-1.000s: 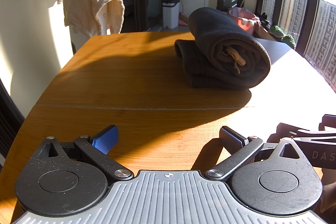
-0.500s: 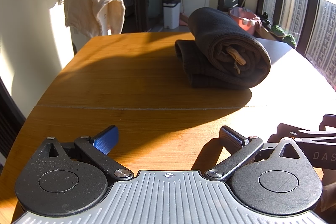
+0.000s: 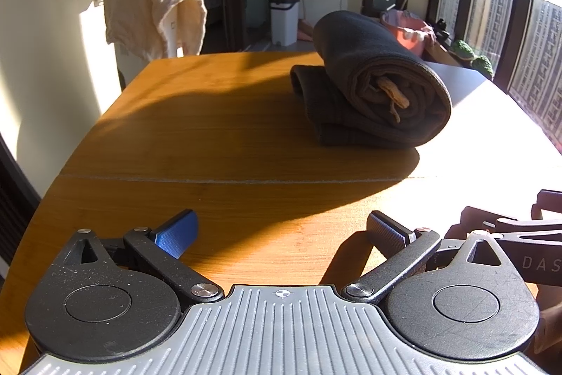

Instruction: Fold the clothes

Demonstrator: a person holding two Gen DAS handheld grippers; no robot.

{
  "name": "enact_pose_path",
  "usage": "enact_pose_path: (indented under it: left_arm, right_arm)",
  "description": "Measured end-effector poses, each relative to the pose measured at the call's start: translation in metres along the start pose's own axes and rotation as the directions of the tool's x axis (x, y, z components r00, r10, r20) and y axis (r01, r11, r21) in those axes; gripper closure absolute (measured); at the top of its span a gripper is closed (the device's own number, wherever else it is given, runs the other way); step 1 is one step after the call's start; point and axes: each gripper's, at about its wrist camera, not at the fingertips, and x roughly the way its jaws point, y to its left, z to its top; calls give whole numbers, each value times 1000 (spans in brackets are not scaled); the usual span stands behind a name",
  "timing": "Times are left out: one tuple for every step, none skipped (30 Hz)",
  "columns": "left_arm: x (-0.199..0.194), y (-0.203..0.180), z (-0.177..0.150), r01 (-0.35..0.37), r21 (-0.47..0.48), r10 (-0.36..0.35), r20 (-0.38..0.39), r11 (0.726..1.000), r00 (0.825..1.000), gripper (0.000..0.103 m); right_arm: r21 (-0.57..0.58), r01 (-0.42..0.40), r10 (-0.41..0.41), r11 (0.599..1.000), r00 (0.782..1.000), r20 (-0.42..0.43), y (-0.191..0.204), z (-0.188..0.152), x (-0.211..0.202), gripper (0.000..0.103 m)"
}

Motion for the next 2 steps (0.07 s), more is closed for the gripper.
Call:
enact_pose_path:
  left_arm:
    - [0,0,0,0,0,0,0,1000,1000,0]
    - [0,0,0,0,0,0,0,1000,1000,0]
  right_arm:
    - [-1,-1,1,1000,1000,0,0,0,0,0]
    - [-2,-2,2,1000,1000,0,-1,0,0,0]
